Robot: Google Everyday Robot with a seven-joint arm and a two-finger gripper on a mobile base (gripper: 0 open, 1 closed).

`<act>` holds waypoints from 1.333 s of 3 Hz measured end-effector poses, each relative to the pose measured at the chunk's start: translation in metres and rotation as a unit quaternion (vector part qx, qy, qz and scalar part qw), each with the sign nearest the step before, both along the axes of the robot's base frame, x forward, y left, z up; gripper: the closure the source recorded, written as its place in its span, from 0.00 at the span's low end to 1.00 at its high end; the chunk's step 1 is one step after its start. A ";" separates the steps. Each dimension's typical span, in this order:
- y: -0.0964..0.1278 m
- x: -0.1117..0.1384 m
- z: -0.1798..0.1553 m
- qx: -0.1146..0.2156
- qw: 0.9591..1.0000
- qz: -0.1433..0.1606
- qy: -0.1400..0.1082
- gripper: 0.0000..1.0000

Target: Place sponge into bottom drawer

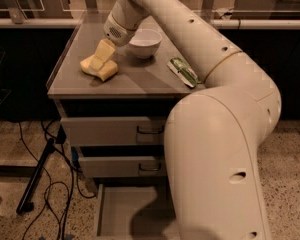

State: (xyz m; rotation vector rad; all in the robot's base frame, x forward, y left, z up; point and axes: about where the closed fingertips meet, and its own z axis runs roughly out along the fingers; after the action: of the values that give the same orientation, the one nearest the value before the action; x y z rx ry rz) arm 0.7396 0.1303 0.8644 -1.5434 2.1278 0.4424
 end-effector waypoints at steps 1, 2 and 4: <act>0.002 -0.004 -0.021 0.004 1.000 0.000 0.020 0.00; 0.003 -0.004 -0.027 0.000 1.000 -0.004 0.021 0.00; 0.003 -0.004 -0.028 0.000 1.000 -0.004 0.021 0.50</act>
Offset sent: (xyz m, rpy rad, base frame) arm -0.0073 -0.0028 -0.0289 0.0121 0.0522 -0.0154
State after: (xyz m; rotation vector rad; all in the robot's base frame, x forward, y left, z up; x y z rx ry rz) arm 0.7353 0.1334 0.8367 -1.5379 2.1644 0.4771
